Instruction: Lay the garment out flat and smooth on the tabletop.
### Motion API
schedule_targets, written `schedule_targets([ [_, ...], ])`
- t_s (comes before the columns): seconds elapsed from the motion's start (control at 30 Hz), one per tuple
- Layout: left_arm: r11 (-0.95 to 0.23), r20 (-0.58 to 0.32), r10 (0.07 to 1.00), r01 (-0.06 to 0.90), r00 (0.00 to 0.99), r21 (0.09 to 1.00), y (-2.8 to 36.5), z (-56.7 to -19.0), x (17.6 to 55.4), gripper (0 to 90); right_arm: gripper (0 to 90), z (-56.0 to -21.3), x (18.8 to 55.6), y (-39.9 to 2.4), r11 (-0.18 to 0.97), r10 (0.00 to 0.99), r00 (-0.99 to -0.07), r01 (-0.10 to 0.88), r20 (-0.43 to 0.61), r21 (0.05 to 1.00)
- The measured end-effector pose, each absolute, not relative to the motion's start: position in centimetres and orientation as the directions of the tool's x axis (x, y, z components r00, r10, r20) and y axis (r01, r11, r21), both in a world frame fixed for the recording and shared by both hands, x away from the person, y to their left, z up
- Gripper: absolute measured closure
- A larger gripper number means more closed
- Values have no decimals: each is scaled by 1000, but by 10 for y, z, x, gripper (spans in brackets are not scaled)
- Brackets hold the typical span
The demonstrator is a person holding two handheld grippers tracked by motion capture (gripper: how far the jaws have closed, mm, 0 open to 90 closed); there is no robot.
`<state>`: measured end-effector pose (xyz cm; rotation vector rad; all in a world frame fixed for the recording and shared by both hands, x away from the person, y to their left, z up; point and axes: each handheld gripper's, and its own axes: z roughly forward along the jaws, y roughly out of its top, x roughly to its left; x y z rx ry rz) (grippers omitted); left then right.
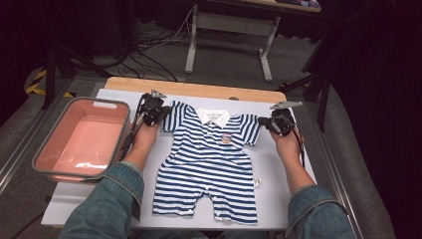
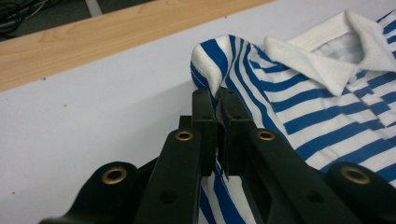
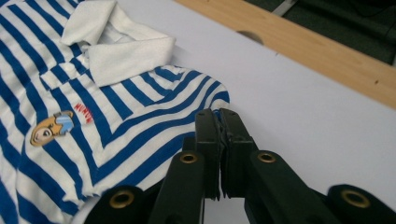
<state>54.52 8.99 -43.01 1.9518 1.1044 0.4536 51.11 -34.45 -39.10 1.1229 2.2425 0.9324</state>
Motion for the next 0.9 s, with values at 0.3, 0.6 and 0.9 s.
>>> schedule_targets([
  [0.3,-204,-88,892,569,443,797,94,-440,556,802,868,-382,545,-350,446,840,-513,472,-174,761],
  [0.6,-177,-149,889,625,433,760,104,-441,537,370,499,-406,527,-357,398,864,-492,541,-106,740],
  [0.9,-194,-206,806,575,555,795,108,-432,508,248,214,-399,474,-360,339,816,-577,445,-24,829],
])
